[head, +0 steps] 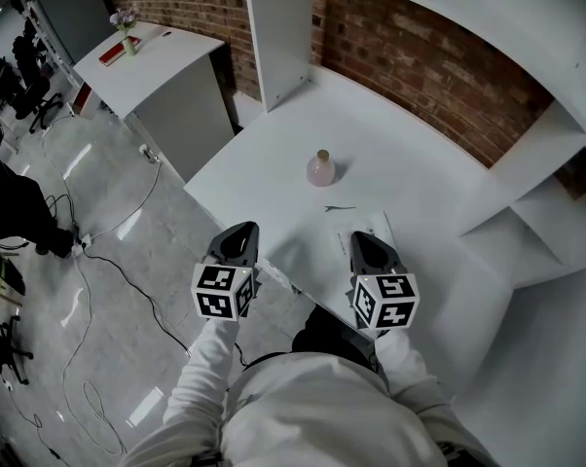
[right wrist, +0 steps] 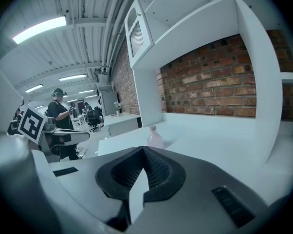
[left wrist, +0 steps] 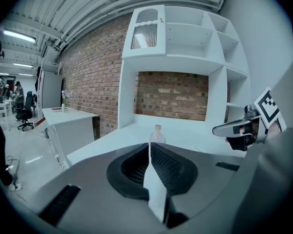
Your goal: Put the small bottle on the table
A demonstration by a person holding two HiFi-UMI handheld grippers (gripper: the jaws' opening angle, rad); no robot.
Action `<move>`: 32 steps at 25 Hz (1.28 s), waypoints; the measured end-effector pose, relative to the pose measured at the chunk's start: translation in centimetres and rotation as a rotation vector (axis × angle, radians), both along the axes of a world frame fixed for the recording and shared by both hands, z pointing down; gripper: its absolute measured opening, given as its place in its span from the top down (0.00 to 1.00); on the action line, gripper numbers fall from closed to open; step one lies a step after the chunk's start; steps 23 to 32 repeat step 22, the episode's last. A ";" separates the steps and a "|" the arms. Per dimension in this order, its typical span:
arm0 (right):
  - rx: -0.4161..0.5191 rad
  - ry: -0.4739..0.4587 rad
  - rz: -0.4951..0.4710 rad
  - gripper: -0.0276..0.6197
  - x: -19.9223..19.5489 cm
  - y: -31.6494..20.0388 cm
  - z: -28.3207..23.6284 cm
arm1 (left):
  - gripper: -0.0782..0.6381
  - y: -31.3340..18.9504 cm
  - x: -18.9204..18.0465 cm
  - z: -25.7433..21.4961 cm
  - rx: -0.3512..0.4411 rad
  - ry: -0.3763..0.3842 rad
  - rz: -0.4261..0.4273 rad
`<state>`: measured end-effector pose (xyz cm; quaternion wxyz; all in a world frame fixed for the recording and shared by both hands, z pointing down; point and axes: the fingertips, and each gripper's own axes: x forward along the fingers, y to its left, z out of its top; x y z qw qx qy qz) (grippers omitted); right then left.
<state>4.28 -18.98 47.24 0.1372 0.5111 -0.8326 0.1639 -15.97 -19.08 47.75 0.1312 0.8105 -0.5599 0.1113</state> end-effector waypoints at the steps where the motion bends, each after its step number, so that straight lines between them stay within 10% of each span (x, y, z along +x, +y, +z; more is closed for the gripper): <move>1: 0.001 0.000 0.001 0.92 -0.1 0.1 -0.1 | 0.85 0.2 0.0 -0.1 0.000 -0.001 0.002; 32: 0.020 0.009 -0.014 0.91 -1.0 0.7 -0.8 | 0.85 1.6 -1.4 -0.5 0.012 0.037 -0.025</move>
